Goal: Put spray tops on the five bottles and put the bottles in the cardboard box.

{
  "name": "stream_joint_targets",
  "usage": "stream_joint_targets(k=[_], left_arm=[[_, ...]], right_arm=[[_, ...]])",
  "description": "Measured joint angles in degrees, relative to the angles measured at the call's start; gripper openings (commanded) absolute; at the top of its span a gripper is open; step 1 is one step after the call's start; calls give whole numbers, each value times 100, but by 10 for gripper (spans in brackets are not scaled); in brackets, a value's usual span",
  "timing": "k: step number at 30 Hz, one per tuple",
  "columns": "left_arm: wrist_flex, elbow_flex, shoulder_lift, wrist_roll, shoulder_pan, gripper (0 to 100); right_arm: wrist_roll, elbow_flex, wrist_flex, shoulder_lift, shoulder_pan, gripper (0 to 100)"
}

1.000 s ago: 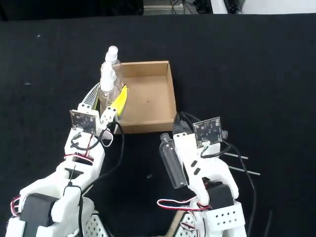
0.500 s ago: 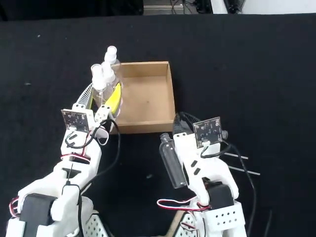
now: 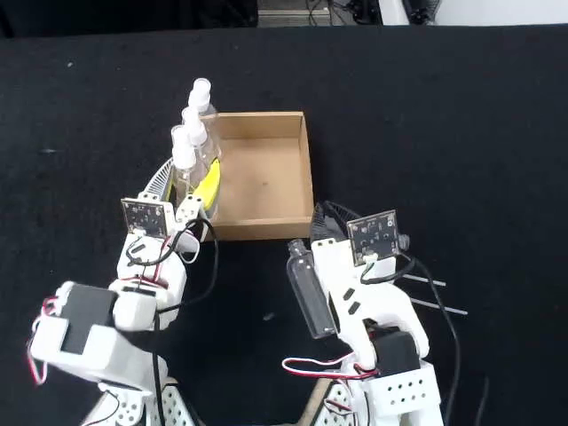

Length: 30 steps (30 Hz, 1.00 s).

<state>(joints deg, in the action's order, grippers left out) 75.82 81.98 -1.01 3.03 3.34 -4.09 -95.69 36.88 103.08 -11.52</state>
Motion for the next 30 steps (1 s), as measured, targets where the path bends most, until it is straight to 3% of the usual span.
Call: stream_joint_targets(k=[9,30], left_arm=[[484,-44,-334,-9,0,30],[545,132,-387,0,0,34]], right_arm=[[0,0,0,0,0,11],[0,0,0,0,0,11]])
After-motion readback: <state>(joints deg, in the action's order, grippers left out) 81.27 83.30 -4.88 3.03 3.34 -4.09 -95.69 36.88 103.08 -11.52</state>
